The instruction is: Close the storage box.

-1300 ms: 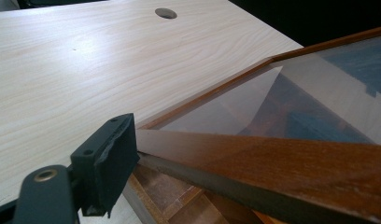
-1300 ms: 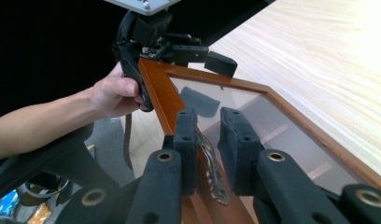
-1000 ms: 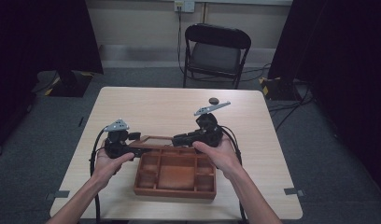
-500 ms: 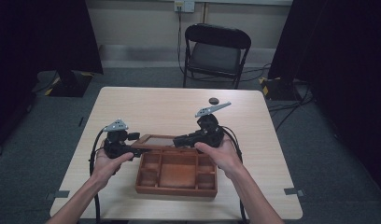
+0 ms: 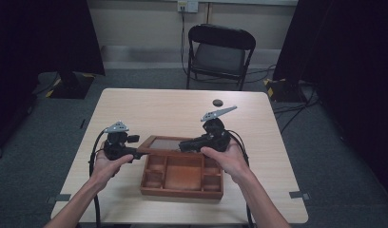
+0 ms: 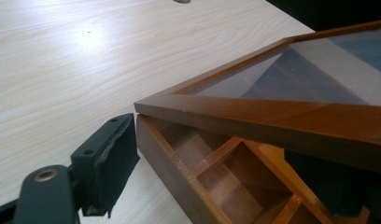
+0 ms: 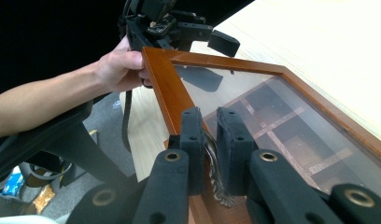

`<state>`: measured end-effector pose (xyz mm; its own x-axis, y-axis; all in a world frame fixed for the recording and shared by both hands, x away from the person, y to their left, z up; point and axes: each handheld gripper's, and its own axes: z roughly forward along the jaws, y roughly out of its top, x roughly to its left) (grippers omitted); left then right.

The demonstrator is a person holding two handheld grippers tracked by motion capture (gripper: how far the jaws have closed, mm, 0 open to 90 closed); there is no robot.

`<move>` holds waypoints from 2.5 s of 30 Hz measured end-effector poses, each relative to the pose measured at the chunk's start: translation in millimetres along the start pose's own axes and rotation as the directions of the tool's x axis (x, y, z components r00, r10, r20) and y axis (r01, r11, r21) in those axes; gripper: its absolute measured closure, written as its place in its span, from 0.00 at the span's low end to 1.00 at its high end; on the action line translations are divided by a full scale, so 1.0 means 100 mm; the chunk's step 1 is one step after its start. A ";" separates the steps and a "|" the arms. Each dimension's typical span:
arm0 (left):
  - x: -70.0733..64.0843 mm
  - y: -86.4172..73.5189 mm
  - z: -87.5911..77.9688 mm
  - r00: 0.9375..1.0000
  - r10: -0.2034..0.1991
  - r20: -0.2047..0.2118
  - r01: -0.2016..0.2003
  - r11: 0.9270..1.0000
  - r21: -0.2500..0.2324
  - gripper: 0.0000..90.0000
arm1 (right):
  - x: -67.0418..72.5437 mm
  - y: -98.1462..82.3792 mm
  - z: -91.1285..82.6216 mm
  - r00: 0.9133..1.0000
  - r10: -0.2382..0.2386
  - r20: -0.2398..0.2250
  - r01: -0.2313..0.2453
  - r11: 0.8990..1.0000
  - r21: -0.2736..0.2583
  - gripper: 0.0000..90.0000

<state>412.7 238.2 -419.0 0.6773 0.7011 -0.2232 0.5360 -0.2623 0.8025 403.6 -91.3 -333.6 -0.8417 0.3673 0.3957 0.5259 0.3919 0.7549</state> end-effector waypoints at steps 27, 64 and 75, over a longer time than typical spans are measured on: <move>0.33 -0.08 -0.12 0.992 -0.097 -0.075 0.097 0.995 -0.007 0.21 | 0.07 -0.19 0.04 1.000 -0.030 0.011 0.029 0.997 0.071 0.91; 0.34 -0.09 -0.06 0.990 -0.106 -0.096 0.110 0.993 0.034 0.21 | 0.10 -0.72 0.45 0.999 -0.031 0.014 0.027 0.974 0.226 0.91; 0.32 -0.09 -0.05 0.991 -0.097 -0.092 0.102 0.994 0.043 0.21 | 0.05 -0.84 0.57 1.000 -0.017 0.010 0.013 0.967 0.254 0.91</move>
<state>427.0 266.6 -430.4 0.5728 0.7811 -0.2486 0.6233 -0.2181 0.7509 362.0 -74.7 -425.0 -0.8491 0.3694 0.3776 0.5282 0.5981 0.6027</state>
